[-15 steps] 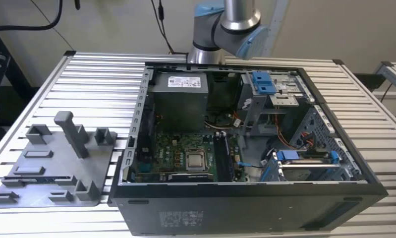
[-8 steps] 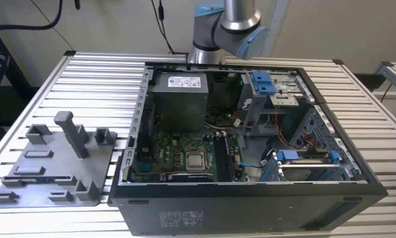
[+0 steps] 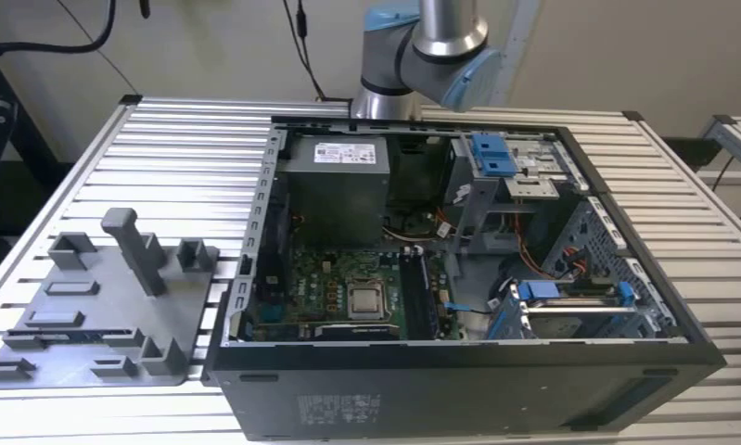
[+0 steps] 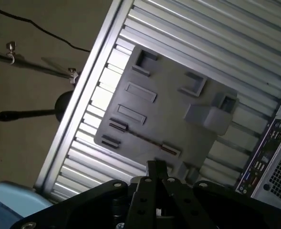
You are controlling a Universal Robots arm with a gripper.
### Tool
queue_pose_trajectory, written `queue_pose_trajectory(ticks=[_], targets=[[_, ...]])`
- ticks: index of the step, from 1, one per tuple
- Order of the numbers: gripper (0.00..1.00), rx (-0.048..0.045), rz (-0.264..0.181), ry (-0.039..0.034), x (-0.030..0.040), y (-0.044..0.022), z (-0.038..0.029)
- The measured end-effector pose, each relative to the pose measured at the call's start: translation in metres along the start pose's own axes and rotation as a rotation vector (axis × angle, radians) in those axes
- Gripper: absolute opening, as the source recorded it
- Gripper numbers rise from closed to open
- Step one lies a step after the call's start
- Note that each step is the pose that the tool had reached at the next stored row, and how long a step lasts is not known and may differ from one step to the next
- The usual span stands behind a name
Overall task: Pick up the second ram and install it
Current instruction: 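Pick up the second ram and move it above second insertion slot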
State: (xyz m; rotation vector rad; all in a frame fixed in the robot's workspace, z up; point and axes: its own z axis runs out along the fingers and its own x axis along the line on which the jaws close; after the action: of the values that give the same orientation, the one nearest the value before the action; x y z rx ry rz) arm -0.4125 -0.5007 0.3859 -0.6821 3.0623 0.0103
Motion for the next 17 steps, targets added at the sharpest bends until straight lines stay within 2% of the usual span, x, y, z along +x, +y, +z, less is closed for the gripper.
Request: queue_pose_trajectory(ticks=[7,17], targets=[[0.11,-0.0005,-0.11,0.0007,0.0,0.0,0.0],[0.11,-0.0015,-0.292,0.0017,0.0,0.0,0.0]])
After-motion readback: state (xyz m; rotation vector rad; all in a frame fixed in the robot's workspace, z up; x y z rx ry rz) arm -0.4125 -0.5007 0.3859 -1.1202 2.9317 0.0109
